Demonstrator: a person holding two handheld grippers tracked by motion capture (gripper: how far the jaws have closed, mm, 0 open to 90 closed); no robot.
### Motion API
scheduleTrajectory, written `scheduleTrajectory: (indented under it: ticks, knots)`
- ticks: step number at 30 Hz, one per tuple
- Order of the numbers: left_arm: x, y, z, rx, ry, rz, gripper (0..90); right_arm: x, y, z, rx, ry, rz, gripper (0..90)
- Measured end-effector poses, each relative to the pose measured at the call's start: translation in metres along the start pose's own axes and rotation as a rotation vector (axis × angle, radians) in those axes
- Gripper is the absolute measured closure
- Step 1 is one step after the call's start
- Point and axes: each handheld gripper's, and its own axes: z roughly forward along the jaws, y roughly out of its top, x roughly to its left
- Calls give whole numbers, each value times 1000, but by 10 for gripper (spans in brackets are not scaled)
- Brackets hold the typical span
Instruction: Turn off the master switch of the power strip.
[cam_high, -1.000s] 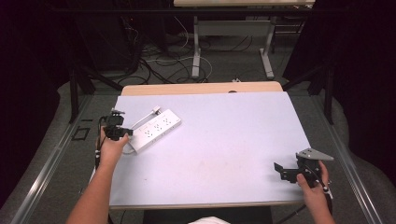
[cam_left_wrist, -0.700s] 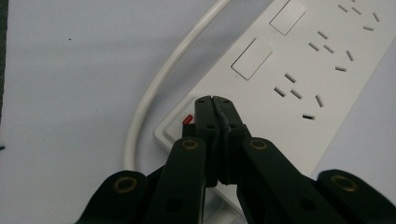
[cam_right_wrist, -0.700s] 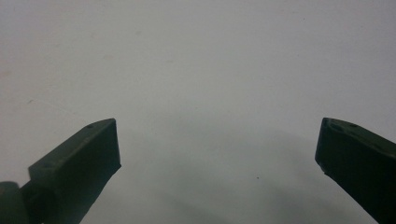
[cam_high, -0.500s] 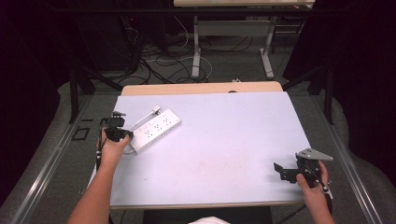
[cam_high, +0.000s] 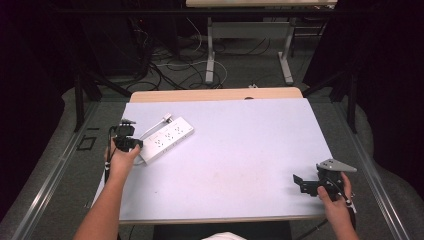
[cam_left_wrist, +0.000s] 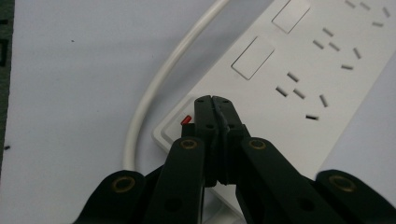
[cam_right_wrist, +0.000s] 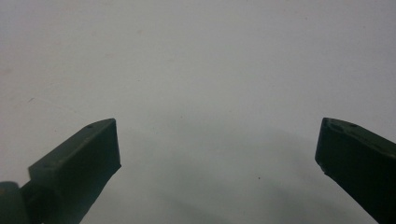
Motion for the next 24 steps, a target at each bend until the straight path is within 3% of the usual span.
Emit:
scheduleTrajectory:
  ticks: [22,24]
  knots:
    - [3,0,-2,8,-23,-8,873,0,0,1,6,9,-4,0]
    - [2,0,-1,-17,-19,-7,859,1,0,1,9,5,-4,0]
